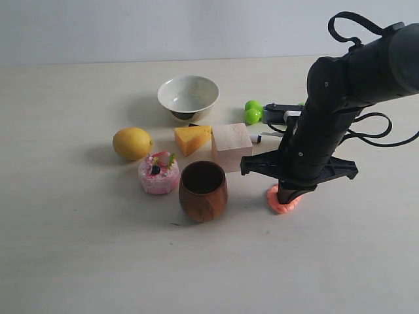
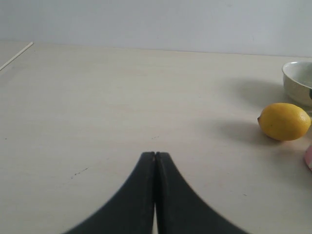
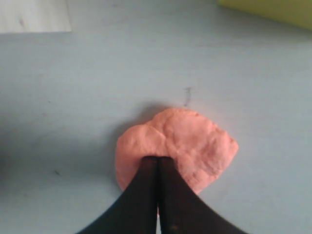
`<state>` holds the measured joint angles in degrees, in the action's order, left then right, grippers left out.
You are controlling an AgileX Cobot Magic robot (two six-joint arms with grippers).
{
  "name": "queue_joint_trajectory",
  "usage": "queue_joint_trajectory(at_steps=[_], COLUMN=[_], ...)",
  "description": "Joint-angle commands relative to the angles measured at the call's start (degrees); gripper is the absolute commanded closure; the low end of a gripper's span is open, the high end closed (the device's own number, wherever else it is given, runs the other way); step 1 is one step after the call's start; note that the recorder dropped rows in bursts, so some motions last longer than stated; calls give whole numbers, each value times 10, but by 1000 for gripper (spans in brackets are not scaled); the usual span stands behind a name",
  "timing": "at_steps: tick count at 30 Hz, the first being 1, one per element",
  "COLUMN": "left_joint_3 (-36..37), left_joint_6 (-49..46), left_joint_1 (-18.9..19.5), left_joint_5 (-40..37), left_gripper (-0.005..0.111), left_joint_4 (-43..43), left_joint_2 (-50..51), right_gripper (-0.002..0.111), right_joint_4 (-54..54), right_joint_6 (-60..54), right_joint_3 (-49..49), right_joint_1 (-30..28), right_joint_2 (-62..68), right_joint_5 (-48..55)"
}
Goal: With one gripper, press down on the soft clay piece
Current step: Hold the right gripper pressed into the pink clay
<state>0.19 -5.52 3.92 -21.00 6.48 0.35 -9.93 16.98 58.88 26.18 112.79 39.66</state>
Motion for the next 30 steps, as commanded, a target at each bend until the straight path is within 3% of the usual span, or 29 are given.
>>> queue_joint_trajectory(at_steps=[1, 30], left_joint_3=[-2, -2], left_joint_6=[0, 0], left_joint_1=[1, 1], left_joint_5=[5, 5], left_gripper=[107, 107], left_joint_4=[1, 1], left_joint_2=[-3, -3], right_gripper=[108, 108], right_joint_4=[-21, -17], right_joint_6=[-5, -9], right_joint_3=[-20, -20], right_joint_1=[5, 5], right_joint_2=[57, -16], right_joint_5=[-14, -18])
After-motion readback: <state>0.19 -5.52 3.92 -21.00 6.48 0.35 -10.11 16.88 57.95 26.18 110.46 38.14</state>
